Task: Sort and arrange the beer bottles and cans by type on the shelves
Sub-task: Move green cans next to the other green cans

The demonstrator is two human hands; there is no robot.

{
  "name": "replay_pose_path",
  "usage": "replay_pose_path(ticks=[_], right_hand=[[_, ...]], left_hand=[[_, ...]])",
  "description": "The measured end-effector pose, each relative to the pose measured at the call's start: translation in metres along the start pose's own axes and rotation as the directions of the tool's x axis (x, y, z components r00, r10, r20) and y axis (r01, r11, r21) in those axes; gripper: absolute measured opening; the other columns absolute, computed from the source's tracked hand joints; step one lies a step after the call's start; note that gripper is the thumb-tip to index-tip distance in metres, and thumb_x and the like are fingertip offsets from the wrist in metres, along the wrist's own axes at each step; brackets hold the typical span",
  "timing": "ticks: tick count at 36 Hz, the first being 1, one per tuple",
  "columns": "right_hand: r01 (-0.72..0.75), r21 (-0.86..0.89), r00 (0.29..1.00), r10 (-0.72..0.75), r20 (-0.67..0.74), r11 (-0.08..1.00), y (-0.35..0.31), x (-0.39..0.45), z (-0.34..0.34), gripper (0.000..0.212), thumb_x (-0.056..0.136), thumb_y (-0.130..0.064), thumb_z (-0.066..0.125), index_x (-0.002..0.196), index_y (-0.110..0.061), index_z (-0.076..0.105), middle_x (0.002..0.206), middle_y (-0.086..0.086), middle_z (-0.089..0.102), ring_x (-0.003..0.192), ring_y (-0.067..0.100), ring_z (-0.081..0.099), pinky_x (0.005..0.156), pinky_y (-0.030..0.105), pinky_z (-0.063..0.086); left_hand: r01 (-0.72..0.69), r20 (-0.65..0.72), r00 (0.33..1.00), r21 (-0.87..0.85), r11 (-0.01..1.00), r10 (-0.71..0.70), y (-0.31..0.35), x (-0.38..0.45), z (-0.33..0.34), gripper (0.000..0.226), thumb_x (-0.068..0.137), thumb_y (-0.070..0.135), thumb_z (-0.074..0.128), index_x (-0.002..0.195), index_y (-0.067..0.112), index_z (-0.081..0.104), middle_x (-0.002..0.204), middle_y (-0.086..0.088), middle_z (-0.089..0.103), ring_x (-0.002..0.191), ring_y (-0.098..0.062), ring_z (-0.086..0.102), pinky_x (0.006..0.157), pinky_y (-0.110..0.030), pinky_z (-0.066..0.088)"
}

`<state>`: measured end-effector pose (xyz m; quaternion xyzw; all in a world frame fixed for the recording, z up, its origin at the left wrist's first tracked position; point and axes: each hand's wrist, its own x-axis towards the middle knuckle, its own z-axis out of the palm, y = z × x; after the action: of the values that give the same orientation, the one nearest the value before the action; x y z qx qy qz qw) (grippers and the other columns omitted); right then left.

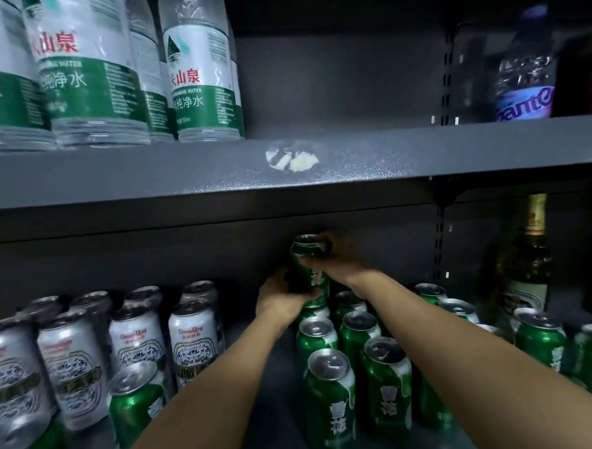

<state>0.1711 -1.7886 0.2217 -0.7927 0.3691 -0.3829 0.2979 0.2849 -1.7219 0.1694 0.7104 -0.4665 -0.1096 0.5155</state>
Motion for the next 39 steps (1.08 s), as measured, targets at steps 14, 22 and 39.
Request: replay_pose_path(ticks=[14,22,39], right_hand=[[-0.002,-0.069,1.0,0.002,0.01,0.998,0.017,0.013,0.009,0.065,0.078,-0.037,0.078,0.131,-0.009,0.051,0.128,0.008,0.058,0.119,0.025,0.055,0.091,0.027,0.042],[-0.041,-0.075,0.998,0.044,0.051,0.996,0.028,0.005,0.009,0.064,0.082,-0.037,0.074,0.135,-0.012,0.046,0.134,0.007,0.053,0.124,0.027,0.051,0.092,0.027,0.04],[0.054,-0.249,0.973,-0.107,-0.206,0.967,-0.001,-0.064,-0.012,0.056,0.091,-0.043,0.06,0.14,-0.022,0.042,0.135,0.007,0.054,0.117,0.031,0.056,0.087,0.034,0.046]], left_hand=[[0.027,0.023,0.999,0.089,0.996,-0.029,-0.007,0.01,0.007,0.062,0.071,0.036,0.083,0.125,0.016,0.059,0.121,-0.002,0.065,0.105,-0.017,0.062,0.081,-0.023,0.046],[0.081,0.004,0.997,0.059,0.995,-0.081,-0.006,-0.001,0.013,0.066,0.071,0.032,0.084,0.127,0.015,0.053,0.12,-0.002,0.065,0.107,-0.021,0.063,0.088,-0.027,0.051],[0.066,-0.249,0.968,0.226,0.972,-0.008,0.001,-0.068,-0.01,0.044,0.089,0.041,0.063,0.124,0.014,0.056,0.124,-0.007,0.059,0.115,-0.025,0.055,0.09,-0.037,0.049]])
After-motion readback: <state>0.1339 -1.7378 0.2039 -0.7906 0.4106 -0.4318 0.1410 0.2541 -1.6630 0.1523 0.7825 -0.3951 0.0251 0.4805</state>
